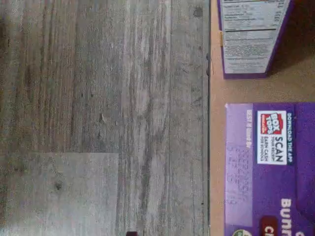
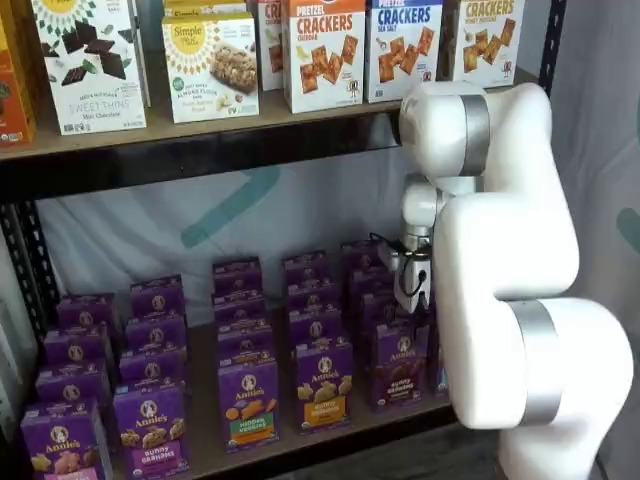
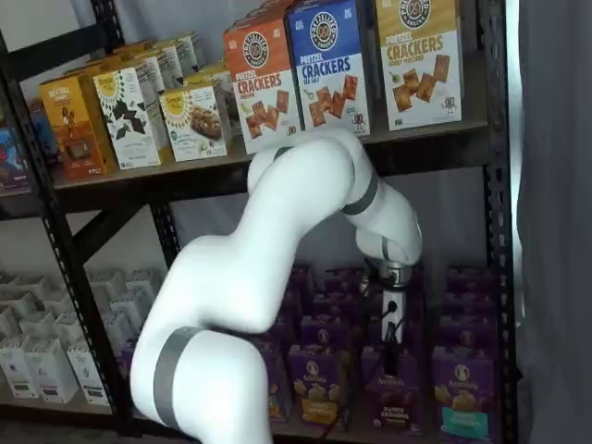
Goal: Pick up the purple box with a brown patch in the center, on the bottom shelf, the fifth box from the left
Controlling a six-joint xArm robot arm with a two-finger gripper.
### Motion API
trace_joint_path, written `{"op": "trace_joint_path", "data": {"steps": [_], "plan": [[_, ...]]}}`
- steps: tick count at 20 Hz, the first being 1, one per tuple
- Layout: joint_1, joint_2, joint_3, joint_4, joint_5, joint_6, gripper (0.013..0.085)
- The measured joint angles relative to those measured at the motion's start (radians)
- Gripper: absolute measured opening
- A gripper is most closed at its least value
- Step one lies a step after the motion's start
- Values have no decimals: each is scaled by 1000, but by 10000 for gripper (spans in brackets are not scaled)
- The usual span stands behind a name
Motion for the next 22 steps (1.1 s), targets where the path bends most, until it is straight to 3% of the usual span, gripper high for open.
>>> {"op": "trace_joint_path", "data": {"steps": [5,11,13,16,18,22], "plan": [[2,-6,31,26,-31,-21,850],[-17,19,-7,172,17,-150,850],[-11,17,13,154,-40,-132,850],[10,23,55,69,-186,-48,850],[16,44,37,46,-204,-23,850],[20,88,-22,49,-184,-20,850]]}}
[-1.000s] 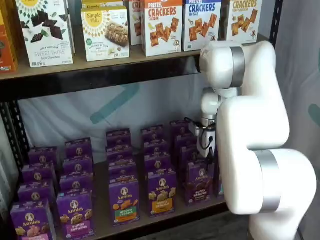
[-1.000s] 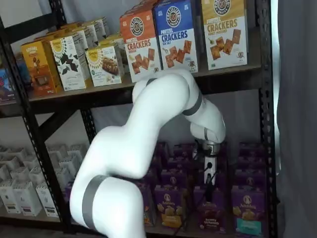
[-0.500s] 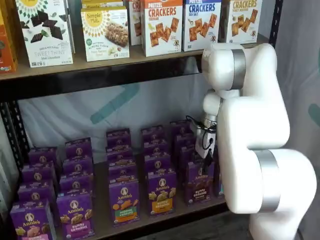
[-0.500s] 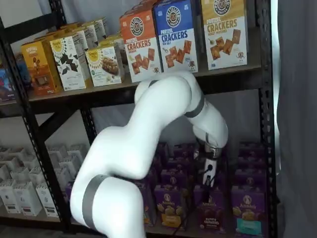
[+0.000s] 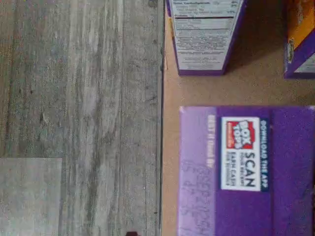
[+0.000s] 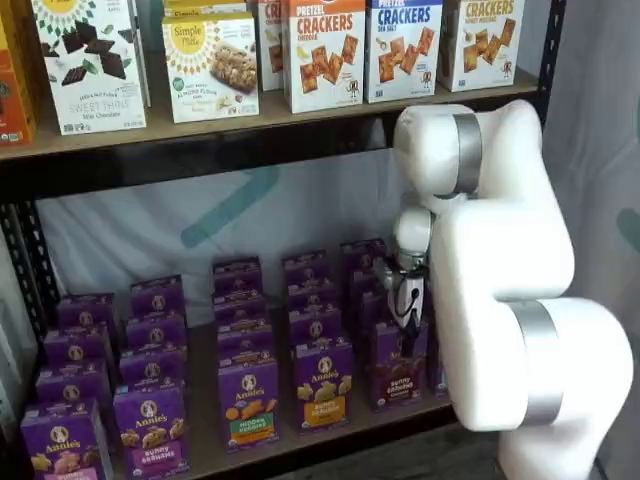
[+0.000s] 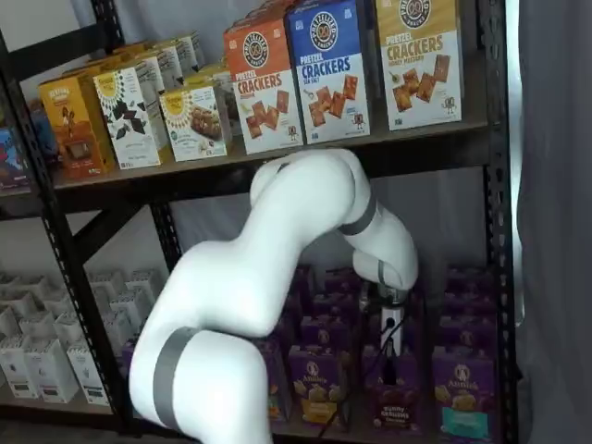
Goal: Pick up the purple box with a brown patch in the center, on the bottom shelf, the fifth box from the left
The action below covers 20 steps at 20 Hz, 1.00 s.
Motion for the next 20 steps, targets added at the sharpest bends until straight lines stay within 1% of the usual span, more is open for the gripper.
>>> {"op": "trace_joint_path", "data": {"steps": [2,3,5,6,7,8,9,10,11,12,13,14,15,16,17,20], "plan": [[-2,13,-22,13,12,-12,770],[-4,16,-27,16,16,-16,770],[-6,18,-35,18,24,-18,690],[-7,17,-35,18,25,-19,690],[-8,15,-35,18,26,-20,650],[-9,13,-33,18,27,-20,650],[-10,10,-32,18,27,-21,610],[-11,7,-29,18,28,-22,610],[-11,4,-27,20,29,-25,570],[-12,1,-24,21,28,-26,570],[-13,-4,-20,20,29,-26,530],[-13,-7,-17,20,30,-26,530],[-13,-10,-14,20,30,-27,490],[-14,-13,-11,19,31,-26,490],[-14,-16,-7,18,31,-26,450],[-13,-25,6,11,28,-19,450]]}}
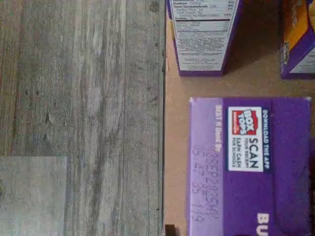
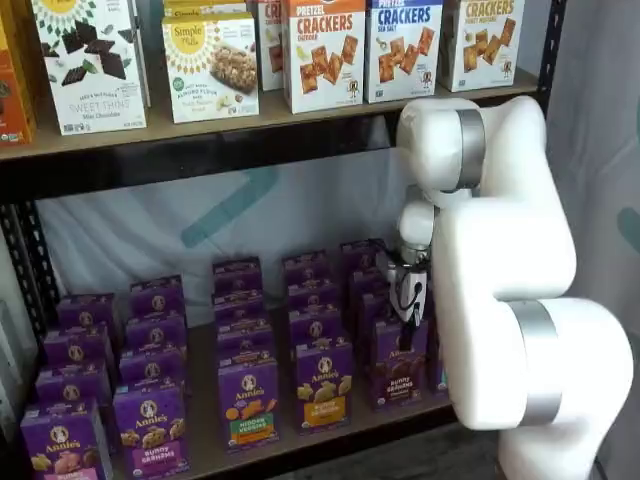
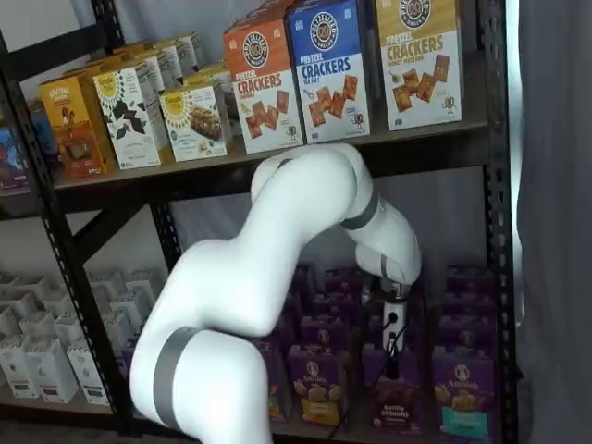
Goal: Pick up the purple box with a brown patch in the center, on the bottom shelf, the fifth box from the left
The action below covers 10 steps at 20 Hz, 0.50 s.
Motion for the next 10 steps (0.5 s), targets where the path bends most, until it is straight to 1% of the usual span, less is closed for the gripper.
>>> {"op": "trace_joint_path", "data": {"steps": [3,5,6,7,8,9,10], "plan": [[1,-10,16,-1,-6,1,450],[1,-16,22,2,6,-2,370],[1,-20,28,3,7,-3,370],[1,-24,33,2,8,-2,330],[1,-29,42,0,5,-1,330],[1,-34,50,-3,0,1,290],[1,-38,58,-6,-6,3,290]]}}
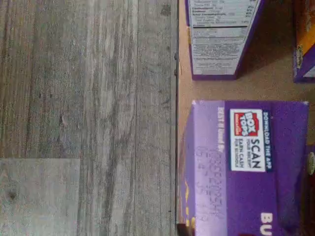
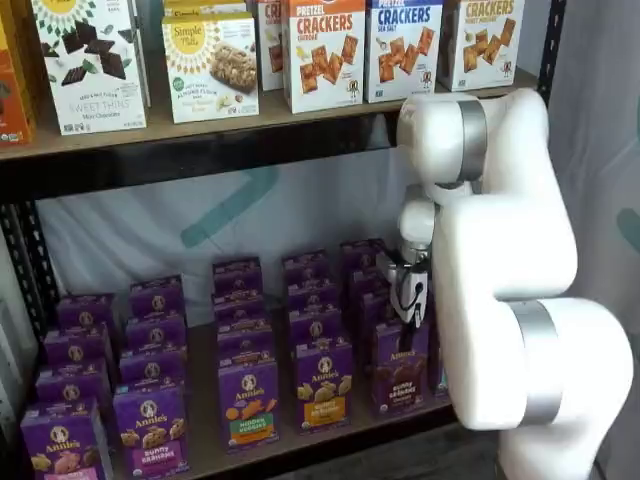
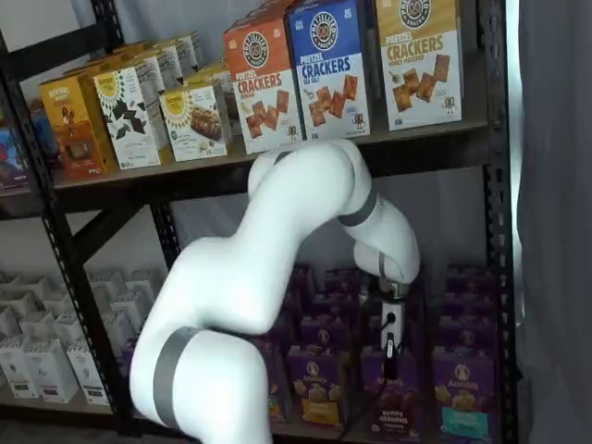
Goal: Pick up the purple box with a brown patch in the center, on the bottom shelf, the fifth box from the left
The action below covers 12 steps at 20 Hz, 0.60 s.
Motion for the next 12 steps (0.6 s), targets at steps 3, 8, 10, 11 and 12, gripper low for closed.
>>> {"op": "trace_joint_path", "data": {"steps": [3,8,10,11,12], "plan": [[1,-14,27,-15,-19,12,290],[-2,-45,57,-35,27,23,290],[-5,-72,91,-27,38,13,290],[-7,-88,112,-16,42,1,290],[-10,-115,148,-1,44,-16,290]]}}
